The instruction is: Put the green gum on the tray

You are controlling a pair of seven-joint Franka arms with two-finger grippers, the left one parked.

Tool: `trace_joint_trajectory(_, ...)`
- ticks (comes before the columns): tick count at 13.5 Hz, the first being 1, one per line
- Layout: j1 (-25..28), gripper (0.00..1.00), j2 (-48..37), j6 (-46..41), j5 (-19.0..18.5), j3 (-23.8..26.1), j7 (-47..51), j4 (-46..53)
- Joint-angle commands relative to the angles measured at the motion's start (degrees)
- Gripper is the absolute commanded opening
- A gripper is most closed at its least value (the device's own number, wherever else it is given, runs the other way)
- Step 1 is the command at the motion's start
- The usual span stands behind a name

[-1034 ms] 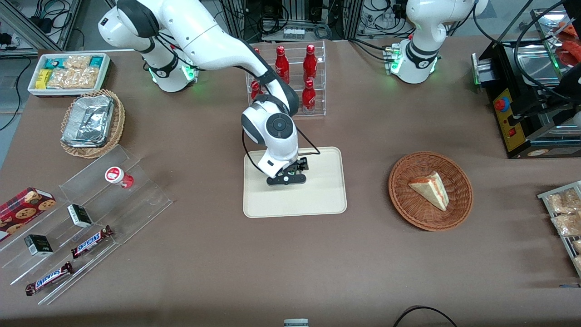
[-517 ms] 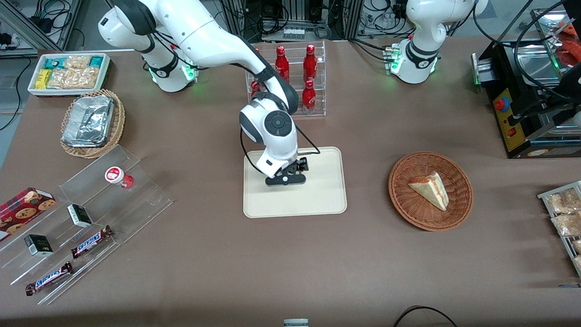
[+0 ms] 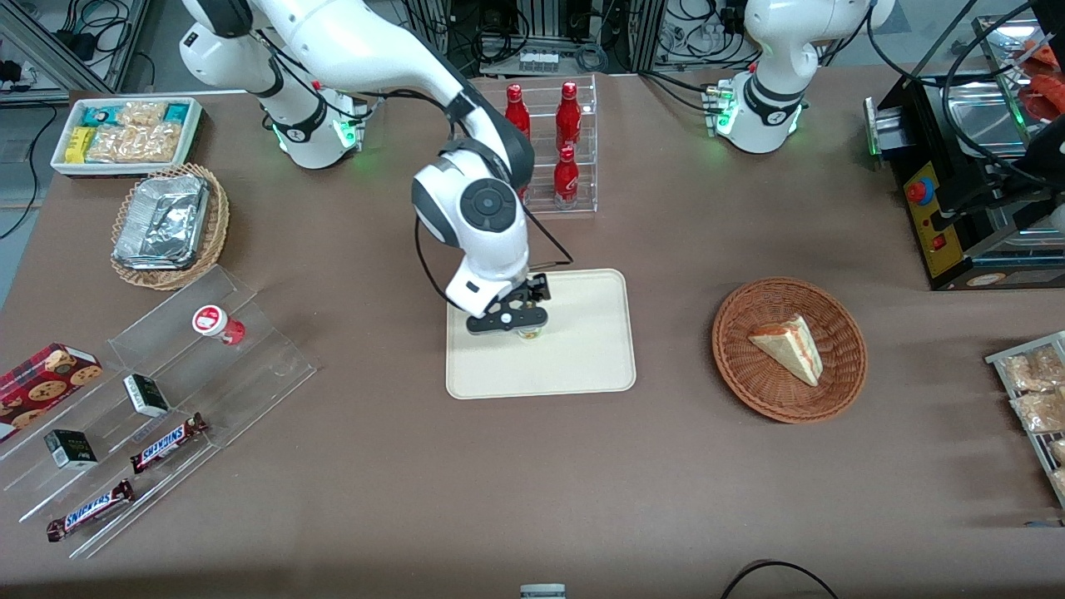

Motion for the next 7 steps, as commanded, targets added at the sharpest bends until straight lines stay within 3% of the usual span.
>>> trace_joint_trajectory(1,-1.9,1.0,-3.3,-5.0,-1.1,0.2,-2.8,-0.4)
trace_joint_trajectory(7,-9.1,1.0,-7.6,-12.9,-0.7,0.3,-15.8,-0.3)
